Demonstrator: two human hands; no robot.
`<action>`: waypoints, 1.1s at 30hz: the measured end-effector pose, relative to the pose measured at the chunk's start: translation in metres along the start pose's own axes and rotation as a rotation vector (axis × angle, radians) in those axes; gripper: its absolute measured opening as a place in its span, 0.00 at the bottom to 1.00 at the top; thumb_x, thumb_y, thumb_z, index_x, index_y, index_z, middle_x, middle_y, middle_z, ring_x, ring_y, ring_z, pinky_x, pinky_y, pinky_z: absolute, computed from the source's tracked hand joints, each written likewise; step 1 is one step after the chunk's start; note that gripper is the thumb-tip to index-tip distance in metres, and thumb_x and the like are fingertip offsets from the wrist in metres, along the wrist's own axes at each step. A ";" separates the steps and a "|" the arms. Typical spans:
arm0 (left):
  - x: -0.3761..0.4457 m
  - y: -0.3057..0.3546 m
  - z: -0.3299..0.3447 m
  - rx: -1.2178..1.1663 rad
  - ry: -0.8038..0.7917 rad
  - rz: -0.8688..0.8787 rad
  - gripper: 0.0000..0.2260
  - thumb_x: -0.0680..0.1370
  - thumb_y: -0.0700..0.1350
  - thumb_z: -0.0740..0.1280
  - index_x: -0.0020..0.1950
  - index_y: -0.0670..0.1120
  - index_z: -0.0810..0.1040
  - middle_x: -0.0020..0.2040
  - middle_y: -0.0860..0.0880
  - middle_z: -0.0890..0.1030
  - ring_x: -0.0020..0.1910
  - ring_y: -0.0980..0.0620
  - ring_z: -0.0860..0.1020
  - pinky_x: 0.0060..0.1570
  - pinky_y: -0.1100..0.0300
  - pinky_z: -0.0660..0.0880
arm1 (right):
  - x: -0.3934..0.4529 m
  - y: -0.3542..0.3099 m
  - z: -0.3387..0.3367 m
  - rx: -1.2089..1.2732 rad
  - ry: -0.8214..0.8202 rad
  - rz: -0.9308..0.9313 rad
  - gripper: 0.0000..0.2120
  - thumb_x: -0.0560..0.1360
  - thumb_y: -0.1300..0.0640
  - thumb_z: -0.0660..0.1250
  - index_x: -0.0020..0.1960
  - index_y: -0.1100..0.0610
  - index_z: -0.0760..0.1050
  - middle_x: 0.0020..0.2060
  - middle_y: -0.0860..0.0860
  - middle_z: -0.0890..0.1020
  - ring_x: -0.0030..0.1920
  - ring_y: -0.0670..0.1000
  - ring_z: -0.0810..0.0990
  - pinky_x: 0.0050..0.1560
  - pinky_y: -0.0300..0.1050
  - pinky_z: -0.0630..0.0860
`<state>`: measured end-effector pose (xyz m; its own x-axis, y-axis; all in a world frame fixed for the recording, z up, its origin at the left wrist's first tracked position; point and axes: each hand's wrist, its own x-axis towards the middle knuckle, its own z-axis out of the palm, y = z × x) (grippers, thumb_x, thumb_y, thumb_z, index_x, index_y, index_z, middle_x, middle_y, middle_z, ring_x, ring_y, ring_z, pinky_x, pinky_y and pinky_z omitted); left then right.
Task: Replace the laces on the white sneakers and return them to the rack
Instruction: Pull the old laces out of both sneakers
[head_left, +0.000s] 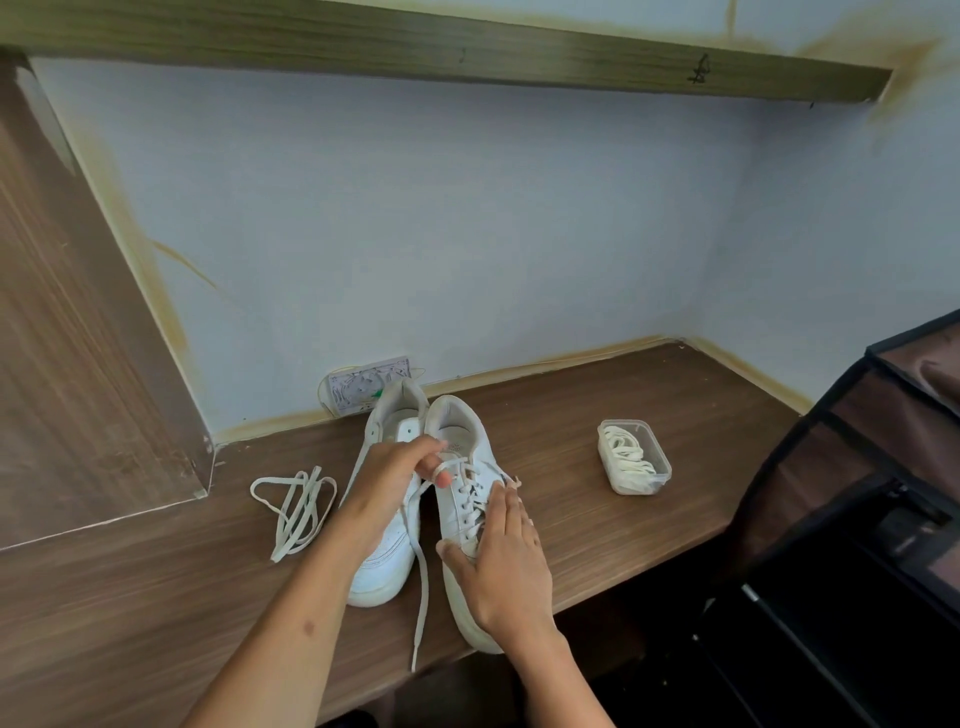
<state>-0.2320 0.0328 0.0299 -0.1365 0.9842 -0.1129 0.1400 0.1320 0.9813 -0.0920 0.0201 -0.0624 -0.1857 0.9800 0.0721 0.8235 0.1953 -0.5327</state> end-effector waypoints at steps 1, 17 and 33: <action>0.002 -0.001 -0.001 0.061 -0.037 -0.037 0.17 0.75 0.57 0.66 0.35 0.47 0.85 0.35 0.45 0.82 0.41 0.56 0.76 0.52 0.55 0.66 | 0.001 0.000 0.000 0.002 0.001 0.002 0.44 0.78 0.35 0.55 0.79 0.58 0.37 0.79 0.55 0.44 0.79 0.51 0.43 0.75 0.43 0.40; 0.015 -0.019 0.003 0.791 0.418 0.216 0.07 0.75 0.59 0.68 0.40 0.61 0.83 0.47 0.61 0.78 0.53 0.58 0.73 0.54 0.54 0.56 | 0.002 0.000 -0.001 0.005 -0.016 0.007 0.44 0.78 0.35 0.56 0.79 0.57 0.37 0.79 0.54 0.44 0.79 0.51 0.43 0.75 0.43 0.41; 0.026 -0.030 0.005 1.051 0.425 0.447 0.11 0.77 0.56 0.66 0.57 0.59 0.81 0.61 0.58 0.76 0.62 0.49 0.69 0.63 0.47 0.59 | 0.006 0.006 -0.010 0.024 -0.134 -0.008 0.44 0.78 0.34 0.57 0.79 0.54 0.36 0.79 0.51 0.40 0.78 0.49 0.41 0.77 0.45 0.44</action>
<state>-0.2349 0.0550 -0.0027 -0.1557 0.8764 0.4558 0.9557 0.0170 0.2939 -0.0834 0.0275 -0.0569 -0.2637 0.9640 -0.0356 0.8091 0.2009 -0.5523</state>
